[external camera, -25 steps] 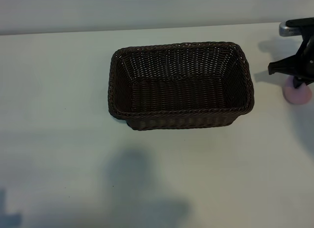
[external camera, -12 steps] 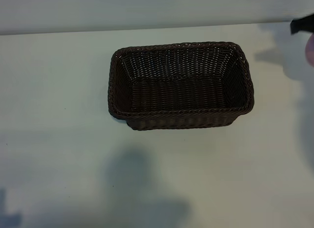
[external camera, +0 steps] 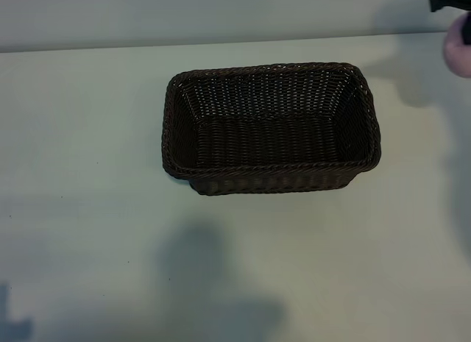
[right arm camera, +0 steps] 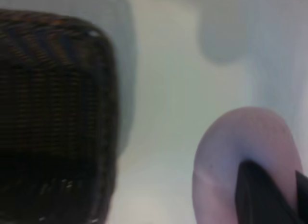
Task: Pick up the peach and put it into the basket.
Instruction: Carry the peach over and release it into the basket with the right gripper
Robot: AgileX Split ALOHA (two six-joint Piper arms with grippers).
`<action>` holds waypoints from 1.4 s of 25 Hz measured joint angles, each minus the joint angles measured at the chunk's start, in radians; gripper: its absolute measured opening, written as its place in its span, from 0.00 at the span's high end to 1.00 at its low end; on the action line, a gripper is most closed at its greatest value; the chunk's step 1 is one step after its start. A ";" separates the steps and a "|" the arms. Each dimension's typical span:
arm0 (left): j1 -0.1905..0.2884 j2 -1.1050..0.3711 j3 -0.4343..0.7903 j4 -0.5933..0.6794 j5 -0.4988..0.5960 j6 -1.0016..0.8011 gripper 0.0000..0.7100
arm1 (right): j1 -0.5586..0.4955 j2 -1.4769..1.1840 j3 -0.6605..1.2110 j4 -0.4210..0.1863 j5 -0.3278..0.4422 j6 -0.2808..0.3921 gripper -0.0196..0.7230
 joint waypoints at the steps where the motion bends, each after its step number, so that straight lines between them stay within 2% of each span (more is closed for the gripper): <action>1: 0.000 0.000 0.000 0.000 0.000 0.000 0.16 | 0.020 0.000 -0.003 0.005 0.000 0.000 0.88; 10: 0.000 0.000 0.000 0.000 0.000 0.000 0.16 | 0.248 0.004 -0.006 0.019 -0.009 0.026 0.88; 18: 0.000 0.000 0.000 0.000 0.000 0.000 0.16 | 0.377 0.060 -0.007 0.020 -0.089 0.060 0.88; 29: 0.000 0.000 0.000 0.000 0.000 0.001 0.16 | 0.420 0.221 -0.008 0.045 -0.229 0.062 0.88; 35: 0.000 0.000 0.000 0.000 0.000 0.001 0.16 | 0.420 0.311 -0.008 0.074 -0.273 0.061 0.88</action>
